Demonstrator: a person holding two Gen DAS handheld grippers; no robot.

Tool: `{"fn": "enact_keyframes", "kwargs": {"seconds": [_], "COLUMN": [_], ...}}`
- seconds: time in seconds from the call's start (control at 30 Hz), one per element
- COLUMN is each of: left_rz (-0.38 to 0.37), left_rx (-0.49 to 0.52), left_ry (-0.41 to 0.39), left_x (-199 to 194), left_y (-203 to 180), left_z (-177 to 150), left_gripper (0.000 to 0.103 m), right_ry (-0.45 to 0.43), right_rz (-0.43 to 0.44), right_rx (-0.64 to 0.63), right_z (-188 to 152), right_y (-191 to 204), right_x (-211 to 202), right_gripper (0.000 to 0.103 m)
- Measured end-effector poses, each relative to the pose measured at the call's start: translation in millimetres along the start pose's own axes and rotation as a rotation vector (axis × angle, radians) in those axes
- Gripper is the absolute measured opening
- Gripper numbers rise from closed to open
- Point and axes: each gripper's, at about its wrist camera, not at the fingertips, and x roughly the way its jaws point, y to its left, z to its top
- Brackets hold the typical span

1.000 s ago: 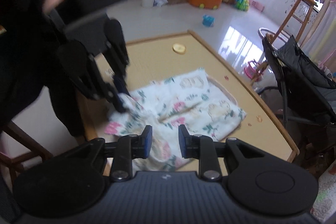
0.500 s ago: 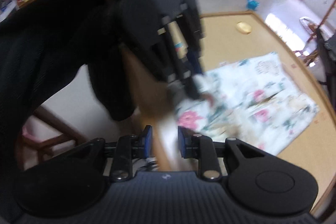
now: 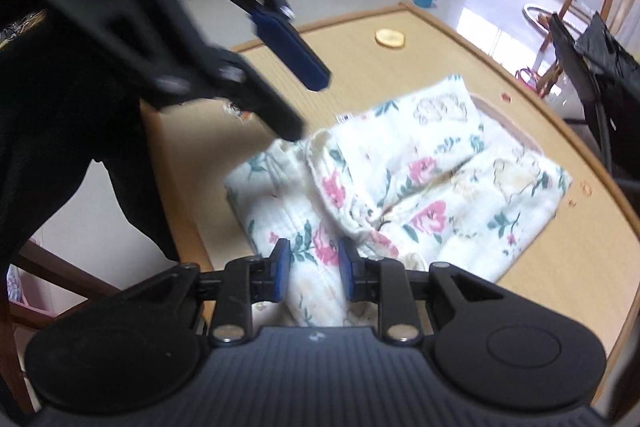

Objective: Fold clothes

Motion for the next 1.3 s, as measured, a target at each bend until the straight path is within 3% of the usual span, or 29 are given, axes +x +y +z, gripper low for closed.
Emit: {"fn": "enact_keyframes", "kwargs": {"seconds": [0.13, 0.23, 0.47, 0.7, 0.9, 1.0, 1.17, 1.3], "left_rz": [-0.147, -0.180, -0.096, -0.098, -0.101, -0.075, -0.048, -0.034], "left_rx": [0.081, 0.136, 0.146, 0.062, 0.030, 0.037, 0.044, 0.022], "left_ry": [0.026, 0.068, 0.083, 0.133, 0.107, 0.086, 0.094, 0.086], "left_x": [1, 12, 37, 62, 63, 59, 53, 52], "left_y": [-17, -29, -31, -19, -15, -16, -12, -8], "left_z": [0, -1, 0, -6, -9, -9, -10, -8], "left_gripper": [0.037, 0.037, 0.037, 0.037, 0.042, 0.044, 0.047, 0.047], "right_ry": [0.000, -0.005, -0.007, -0.020, -0.032, -0.083, -0.105, -0.045], "right_rz": [0.005, -0.004, -0.010, 0.029, 0.014, 0.008, -0.070, -0.101], "right_rx": [-0.012, -0.044, -0.090, -0.013, -0.048, -0.051, -0.152, -0.290], "right_z": [1, 1, 6, -1, -2, 3, 8, -1], "right_y": [0, 2, -3, -16, -14, -12, -3, 18], "right_x": [4, -4, -12, 8, 4, -11, -38, -45], "right_gripper": [0.025, 0.026, 0.026, 0.026, 0.027, 0.028, 0.034, 0.035]}}
